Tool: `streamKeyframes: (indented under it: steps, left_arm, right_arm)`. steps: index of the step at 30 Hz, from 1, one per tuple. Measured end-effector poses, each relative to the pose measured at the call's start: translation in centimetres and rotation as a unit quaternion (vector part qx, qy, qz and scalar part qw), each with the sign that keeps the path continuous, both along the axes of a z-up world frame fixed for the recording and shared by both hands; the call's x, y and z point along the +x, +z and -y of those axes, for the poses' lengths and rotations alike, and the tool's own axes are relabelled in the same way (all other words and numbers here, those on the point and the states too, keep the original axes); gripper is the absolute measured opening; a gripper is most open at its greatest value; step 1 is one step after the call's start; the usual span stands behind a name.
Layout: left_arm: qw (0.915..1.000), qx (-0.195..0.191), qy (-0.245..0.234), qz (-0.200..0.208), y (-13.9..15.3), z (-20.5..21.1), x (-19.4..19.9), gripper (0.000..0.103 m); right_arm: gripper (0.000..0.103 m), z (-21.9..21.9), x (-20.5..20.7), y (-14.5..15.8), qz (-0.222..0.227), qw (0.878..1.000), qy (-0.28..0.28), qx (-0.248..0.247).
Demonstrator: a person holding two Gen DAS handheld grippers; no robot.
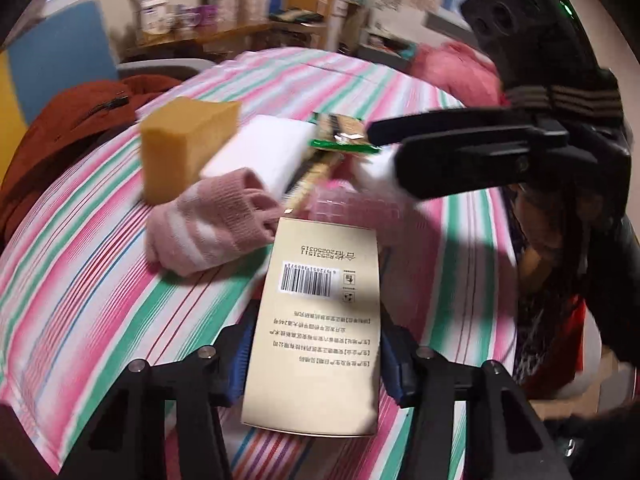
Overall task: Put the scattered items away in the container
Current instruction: 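Grasp the cream barcode box with the left tool while the right tool reaches toward the pink sock, then grasp the pink striped sock with the right tool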
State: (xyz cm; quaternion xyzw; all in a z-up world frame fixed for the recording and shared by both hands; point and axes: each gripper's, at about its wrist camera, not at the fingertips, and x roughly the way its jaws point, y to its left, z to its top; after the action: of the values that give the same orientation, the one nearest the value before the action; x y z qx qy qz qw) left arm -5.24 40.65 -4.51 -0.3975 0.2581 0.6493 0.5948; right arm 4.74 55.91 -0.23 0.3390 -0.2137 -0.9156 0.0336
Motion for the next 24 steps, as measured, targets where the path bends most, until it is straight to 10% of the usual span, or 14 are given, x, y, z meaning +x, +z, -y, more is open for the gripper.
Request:
streamKeyframes:
  steps: [9,18,24]
  left_arm:
    - [0.9889,0.014,0.146,-0.019,0.2,5.4,0.0,0.052]
    - [0.9732,0.033,0.225,-0.033,-0.8,8.4,1.5,0.052]
    - [0.9682,0.052,0.244,-0.006,-1.4,8.9,0.9,0.054]
  right_arm:
    - [0.099,1.2,-0.7,-0.2,-0.004,1.0,-0.006,0.019]
    - [0.055,4.5,-4.4,0.2,0.02,0.993,0.015,0.112]
    - [0.054,7.4,-9.2,-0.2,0.057,0.976,0.066,0.199]
